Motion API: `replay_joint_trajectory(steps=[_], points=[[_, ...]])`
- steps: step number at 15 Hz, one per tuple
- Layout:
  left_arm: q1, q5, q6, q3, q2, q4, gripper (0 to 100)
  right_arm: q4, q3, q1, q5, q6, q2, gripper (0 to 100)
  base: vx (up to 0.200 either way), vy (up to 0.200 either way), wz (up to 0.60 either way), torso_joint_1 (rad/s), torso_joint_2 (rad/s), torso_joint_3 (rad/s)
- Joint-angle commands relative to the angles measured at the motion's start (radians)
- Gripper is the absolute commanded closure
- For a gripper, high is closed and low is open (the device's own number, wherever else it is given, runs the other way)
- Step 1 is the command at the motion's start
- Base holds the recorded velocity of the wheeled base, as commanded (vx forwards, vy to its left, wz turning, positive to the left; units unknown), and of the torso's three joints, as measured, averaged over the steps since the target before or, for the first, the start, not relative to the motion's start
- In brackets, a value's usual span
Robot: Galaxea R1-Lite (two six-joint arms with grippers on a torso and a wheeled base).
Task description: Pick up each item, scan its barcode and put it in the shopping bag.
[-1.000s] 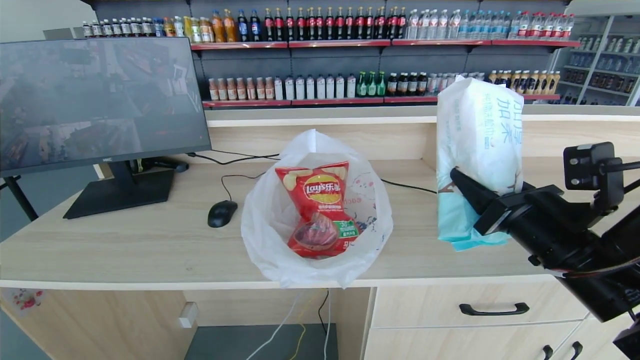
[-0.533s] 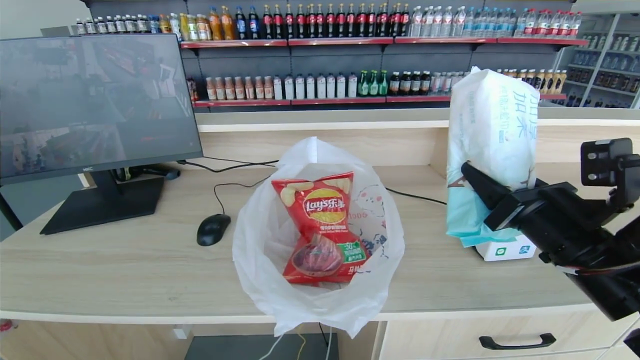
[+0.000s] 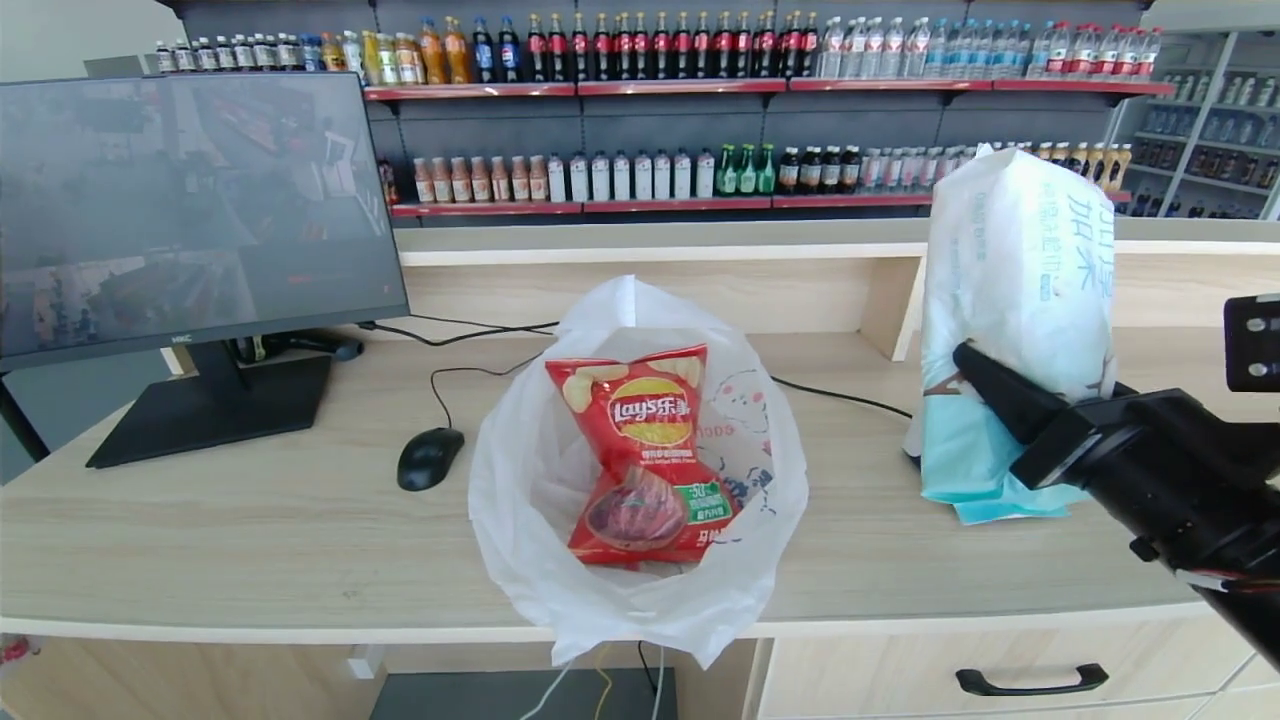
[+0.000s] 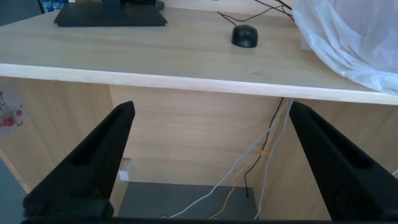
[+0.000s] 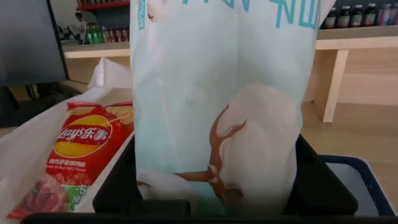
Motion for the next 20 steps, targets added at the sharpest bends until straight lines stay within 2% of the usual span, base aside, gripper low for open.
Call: replay_joint_trajectory(steps=[1,2,3,4,5,7,11,20], points=[[0.001,0.000,0.000,0.000,0.000,0.000,0,0.349,-0.082,-0.007,-0.014,-0.002,-0.231,100,0.000,0.000,0.00,0.000,0.00,0.000],[0.001,0.000,0.000,0.000,0.000,0.000,0,0.481,-0.122,-0.020,-0.014,0.001,-0.279,100,0.000,0.000,0.00,0.000,0.00,0.000],[0.001,0.000,0.000,0.000,0.000,0.000,0,0.736,-0.203,-0.054,-0.011,0.024,-0.365,100,0.000,0.000,0.00,0.000,0.00,0.000],[0.001,0.000,0.000,0.000,0.000,0.000,0,0.812,-0.225,-0.060,-0.011,0.038,-0.388,100,0.000,0.000,0.00,0.000,0.00,0.000],[0.000,0.000,0.000,0.000,0.000,0.000,0,1.035,-0.274,-0.071,-0.011,0.075,-0.445,100,0.000,0.000,0.00,0.000,0.00,0.000],[0.000,0.000,0.000,0.000,0.000,0.000,0,1.167,-0.315,-0.096,-0.011,0.090,-0.461,100,0.000,0.000,0.00,0.000,0.00,0.000],[0.000,0.000,0.000,0.000,0.000,0.000,0,1.197,-0.289,-0.171,-0.009,0.090,-0.412,100,0.000,0.000,0.00,0.000,0.00,0.000],[0.000,0.000,0.001,0.000,0.000,-0.006,0,1.167,-0.242,-0.171,-0.008,0.074,-0.241,100,0.000,0.000,0.00,0.000,0.00,0.000]])
